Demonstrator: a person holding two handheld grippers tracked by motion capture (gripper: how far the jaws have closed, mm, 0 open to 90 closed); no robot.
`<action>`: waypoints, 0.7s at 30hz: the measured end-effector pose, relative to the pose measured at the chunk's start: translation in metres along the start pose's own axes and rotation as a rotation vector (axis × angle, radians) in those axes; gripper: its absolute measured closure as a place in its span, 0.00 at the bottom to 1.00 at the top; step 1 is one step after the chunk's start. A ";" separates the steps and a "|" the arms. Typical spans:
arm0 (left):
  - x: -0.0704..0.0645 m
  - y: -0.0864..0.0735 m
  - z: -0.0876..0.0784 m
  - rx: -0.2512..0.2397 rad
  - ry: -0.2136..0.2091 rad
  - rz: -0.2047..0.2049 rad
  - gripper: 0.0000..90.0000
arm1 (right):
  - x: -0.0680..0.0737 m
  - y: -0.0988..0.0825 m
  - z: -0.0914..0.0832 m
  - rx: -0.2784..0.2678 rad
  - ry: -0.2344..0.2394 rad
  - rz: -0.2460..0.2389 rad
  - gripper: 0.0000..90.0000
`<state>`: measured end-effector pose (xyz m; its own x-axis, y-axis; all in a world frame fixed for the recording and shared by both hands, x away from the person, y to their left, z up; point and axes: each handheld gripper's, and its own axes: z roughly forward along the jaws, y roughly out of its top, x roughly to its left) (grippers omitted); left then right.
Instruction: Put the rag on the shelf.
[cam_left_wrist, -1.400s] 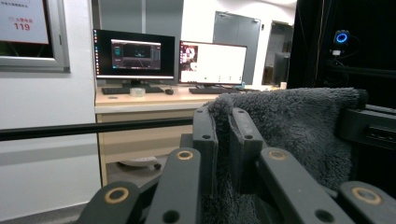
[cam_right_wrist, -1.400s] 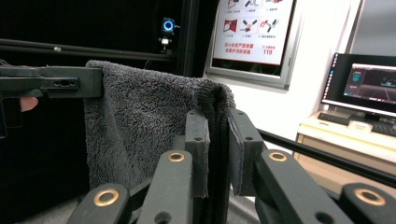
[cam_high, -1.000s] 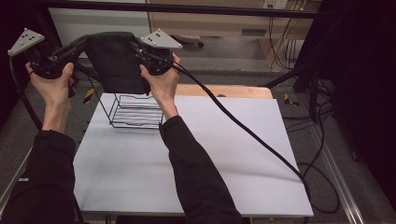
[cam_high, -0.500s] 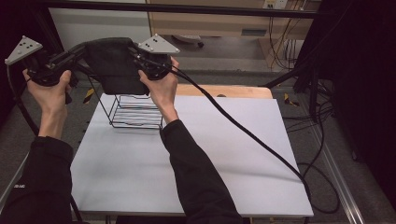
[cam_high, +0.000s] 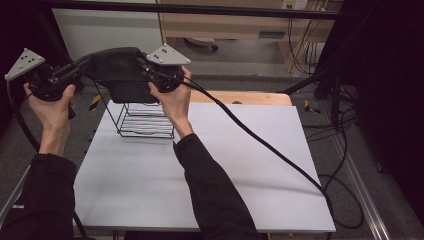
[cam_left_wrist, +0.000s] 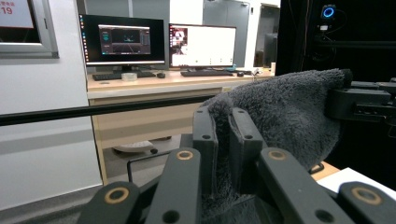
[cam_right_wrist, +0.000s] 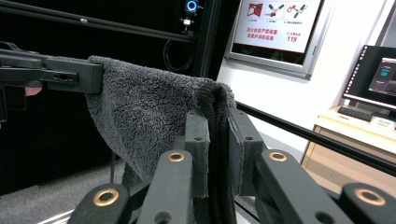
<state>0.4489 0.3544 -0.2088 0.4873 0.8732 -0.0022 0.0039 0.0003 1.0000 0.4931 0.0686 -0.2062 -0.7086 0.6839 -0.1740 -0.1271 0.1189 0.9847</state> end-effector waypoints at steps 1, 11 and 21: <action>0.000 -0.001 -0.001 0.000 -0.001 0.000 0.91 | 0.001 0.000 -0.001 0.001 0.002 -0.004 0.89; -0.005 -0.014 -0.010 0.026 -0.004 0.026 0.91 | 0.007 -0.006 -0.007 0.049 0.033 -0.015 0.89; -0.007 -0.031 -0.017 0.078 -0.022 0.028 0.90 | 0.012 -0.013 -0.014 0.128 0.089 0.002 0.88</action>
<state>0.4307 0.3563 -0.2396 0.5071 0.8615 0.0249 0.0578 -0.0628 0.9964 0.4769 0.0653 -0.2209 -0.7680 0.6185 -0.1662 -0.0400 0.2126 0.9763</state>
